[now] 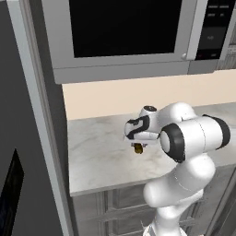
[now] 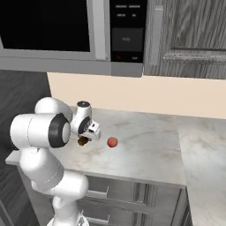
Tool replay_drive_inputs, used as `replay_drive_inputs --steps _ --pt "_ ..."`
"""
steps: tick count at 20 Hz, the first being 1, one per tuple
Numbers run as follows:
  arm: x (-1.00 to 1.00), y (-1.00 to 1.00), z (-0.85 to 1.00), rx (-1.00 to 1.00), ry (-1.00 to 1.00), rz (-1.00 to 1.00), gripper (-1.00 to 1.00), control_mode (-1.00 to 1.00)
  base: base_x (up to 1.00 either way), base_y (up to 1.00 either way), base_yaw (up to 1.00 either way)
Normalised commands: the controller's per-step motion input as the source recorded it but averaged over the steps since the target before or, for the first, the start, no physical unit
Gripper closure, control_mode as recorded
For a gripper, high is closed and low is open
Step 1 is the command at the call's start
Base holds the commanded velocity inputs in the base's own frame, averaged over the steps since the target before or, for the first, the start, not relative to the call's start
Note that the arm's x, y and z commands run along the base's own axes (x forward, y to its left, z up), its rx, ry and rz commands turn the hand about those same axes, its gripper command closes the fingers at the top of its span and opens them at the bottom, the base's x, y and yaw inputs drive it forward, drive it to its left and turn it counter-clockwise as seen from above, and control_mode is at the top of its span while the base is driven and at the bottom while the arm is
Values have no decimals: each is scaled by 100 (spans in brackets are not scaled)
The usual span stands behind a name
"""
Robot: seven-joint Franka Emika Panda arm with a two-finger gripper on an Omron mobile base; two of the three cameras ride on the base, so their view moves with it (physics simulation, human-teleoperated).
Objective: Open the fridge, remove the peach, sweet potato, and steak, and place them on any counter.
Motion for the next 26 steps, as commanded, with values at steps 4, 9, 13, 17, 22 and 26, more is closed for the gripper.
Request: replay_drive_inputs --steps 4,9,13,17,22,26 --pt "-9 0 8 0 -14 0 -100 -100 0 0 0" --pt "-44 0 70 0 -15 0 -100 -100 0 0 0" --pt "-97 -1 98 0 -24 0 -100 -100 0 0 0" --pt "-93 0 100 0 -13 0 -100 -100 0 0 0" --pt "-79 0 100 -1 -4 0 -100 -100 0 0 0" --pt "-71 0 100 0 0 0 -100 -100 0 0 0"
